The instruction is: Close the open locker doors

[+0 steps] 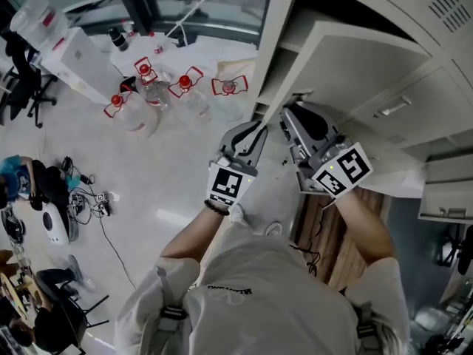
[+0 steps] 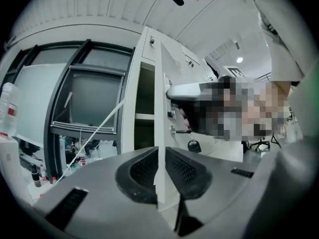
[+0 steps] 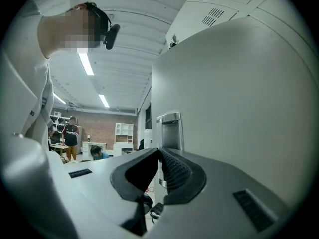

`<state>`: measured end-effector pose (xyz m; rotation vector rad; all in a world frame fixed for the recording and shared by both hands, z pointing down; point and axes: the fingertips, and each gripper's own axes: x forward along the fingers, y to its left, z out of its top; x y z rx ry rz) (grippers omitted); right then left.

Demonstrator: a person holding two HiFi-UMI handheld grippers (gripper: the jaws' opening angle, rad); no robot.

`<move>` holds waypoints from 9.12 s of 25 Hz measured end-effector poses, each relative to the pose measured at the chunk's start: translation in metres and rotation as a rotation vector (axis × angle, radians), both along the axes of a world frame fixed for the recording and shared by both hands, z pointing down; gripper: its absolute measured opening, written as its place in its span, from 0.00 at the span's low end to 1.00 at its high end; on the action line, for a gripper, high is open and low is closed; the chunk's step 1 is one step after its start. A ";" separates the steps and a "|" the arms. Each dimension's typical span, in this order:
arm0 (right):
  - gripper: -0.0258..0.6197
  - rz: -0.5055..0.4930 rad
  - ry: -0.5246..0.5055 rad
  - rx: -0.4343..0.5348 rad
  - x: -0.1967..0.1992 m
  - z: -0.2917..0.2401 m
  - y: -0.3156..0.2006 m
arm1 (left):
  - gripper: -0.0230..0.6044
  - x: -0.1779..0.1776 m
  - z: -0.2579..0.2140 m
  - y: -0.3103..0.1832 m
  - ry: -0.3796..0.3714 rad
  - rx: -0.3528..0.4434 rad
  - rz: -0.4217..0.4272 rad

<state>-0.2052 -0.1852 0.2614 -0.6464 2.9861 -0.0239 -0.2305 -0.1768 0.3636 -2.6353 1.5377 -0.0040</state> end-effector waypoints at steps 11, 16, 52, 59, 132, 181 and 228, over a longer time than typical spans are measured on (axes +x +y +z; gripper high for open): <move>0.09 0.220 0.000 0.024 -0.021 -0.002 -0.061 | 0.04 -0.004 0.000 -0.069 -0.022 -0.001 -0.039; 0.09 0.300 -0.004 0.033 -0.023 -0.001 -0.079 | 0.04 -0.007 0.002 -0.088 -0.008 0.001 -0.072; 0.06 0.576 0.025 -0.088 0.163 0.064 -0.009 | 0.04 0.005 0.038 -0.079 -0.106 -0.065 -0.131; 0.06 0.674 -0.016 -0.104 0.273 0.068 0.025 | 0.04 0.147 0.039 -0.032 -0.065 -0.111 0.006; 0.19 0.321 -0.040 0.009 0.574 0.010 0.012 | 0.19 0.595 0.023 -0.008 -0.139 -0.038 0.569; 0.06 0.529 0.099 0.189 0.545 0.064 0.020 | 0.04 0.561 0.023 -0.087 -0.057 -0.025 0.144; 0.10 0.181 0.115 -0.226 0.327 0.430 0.105 | 0.18 0.311 0.436 0.097 -0.135 -0.401 -0.350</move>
